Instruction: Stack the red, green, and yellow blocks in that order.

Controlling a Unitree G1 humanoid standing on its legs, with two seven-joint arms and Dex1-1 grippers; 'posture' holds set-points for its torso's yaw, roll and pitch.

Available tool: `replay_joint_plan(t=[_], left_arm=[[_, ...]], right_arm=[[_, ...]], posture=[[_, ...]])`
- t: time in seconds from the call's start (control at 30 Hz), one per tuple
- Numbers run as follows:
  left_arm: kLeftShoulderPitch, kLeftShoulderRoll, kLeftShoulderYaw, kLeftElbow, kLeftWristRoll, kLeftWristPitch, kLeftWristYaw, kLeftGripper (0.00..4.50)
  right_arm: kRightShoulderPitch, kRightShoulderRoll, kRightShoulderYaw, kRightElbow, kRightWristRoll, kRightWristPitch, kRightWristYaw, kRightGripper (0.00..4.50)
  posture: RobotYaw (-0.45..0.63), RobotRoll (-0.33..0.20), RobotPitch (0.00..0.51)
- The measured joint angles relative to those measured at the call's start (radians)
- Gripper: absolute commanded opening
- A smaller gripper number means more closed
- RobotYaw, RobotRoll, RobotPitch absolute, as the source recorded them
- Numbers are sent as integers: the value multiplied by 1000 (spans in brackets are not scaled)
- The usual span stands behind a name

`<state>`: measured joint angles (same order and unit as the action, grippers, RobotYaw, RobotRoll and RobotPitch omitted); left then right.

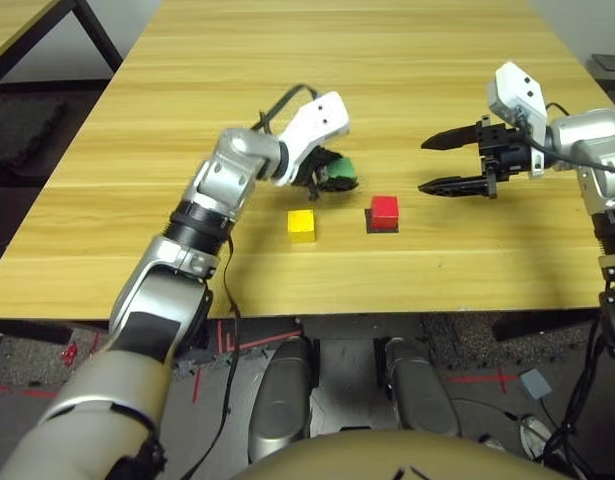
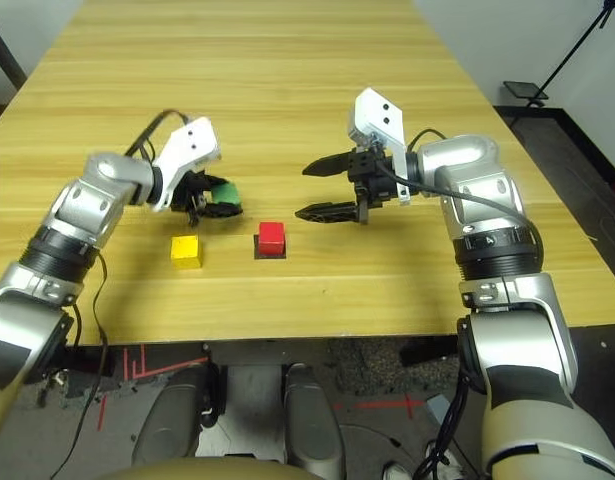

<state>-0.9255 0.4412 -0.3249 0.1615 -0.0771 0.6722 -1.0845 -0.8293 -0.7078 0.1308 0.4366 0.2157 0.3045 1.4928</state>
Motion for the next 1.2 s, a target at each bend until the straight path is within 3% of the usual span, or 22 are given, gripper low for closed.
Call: replay_joint_plan(t=[0.3,0.83,1.2], left_arm=[[-12,-72,-36,-100,-52,114,13,2115],[14,-114,-105,105,-33,-58,-1,2115],[14,-137,-105,144,-25,-104,-14,2115]], right_arm=[[16,-11,8,64,-10,-82,30,4500],[110,-27,-10,-92,10,17,-28,4500],[144,-36,-26,-155,41,57,-60,4500]], posture=[[280,-23,114],[210,-16,123],[194,-14,133]])
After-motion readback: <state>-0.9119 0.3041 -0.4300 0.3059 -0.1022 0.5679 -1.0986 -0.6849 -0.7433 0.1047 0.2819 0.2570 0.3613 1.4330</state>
